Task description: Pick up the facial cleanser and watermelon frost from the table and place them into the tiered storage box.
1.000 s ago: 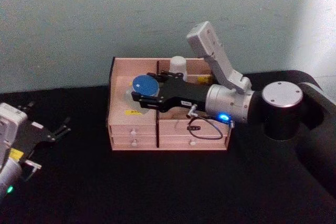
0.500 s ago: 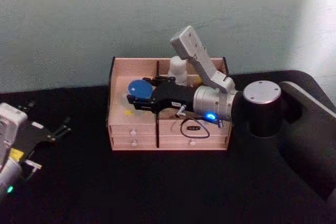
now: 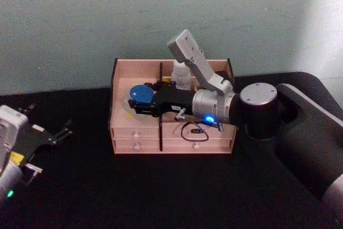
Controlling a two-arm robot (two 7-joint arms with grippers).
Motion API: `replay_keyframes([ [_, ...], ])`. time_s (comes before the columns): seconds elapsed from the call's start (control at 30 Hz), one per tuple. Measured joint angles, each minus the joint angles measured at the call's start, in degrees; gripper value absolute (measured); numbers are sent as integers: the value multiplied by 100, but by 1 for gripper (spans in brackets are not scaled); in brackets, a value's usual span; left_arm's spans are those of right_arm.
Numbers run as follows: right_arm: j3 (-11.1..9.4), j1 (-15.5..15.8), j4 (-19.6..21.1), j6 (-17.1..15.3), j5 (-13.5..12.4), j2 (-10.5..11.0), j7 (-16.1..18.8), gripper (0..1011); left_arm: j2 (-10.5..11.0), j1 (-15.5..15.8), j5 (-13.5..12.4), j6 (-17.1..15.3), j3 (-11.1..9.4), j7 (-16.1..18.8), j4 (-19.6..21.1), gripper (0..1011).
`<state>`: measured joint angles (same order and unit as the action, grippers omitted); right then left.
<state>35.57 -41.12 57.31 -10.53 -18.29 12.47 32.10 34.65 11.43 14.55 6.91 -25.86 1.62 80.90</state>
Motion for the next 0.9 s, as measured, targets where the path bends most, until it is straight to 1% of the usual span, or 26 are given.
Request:
replay_keyframes([
  [0.23,-44,-19,-75,-4,72,-64,-23,710,0,0,0,0,0,0,0,1001],
  [0.67,-36,-18,-63,-10,66,-52,-22,713,0,0,0,0,0,0,0,1001],
  [0.73,-34,-16,-64,-22,71,-48,-23,737,0,0,0,0,0,0,0,1001],
  [0.77,-32,-14,-64,-25,71,-46,-21,787,0,0,0,0,0,0,0,1001],
  [0.9,-31,-13,-63,-25,71,-45,-20,859,0,0,0,0,0,0,0,1001],
])
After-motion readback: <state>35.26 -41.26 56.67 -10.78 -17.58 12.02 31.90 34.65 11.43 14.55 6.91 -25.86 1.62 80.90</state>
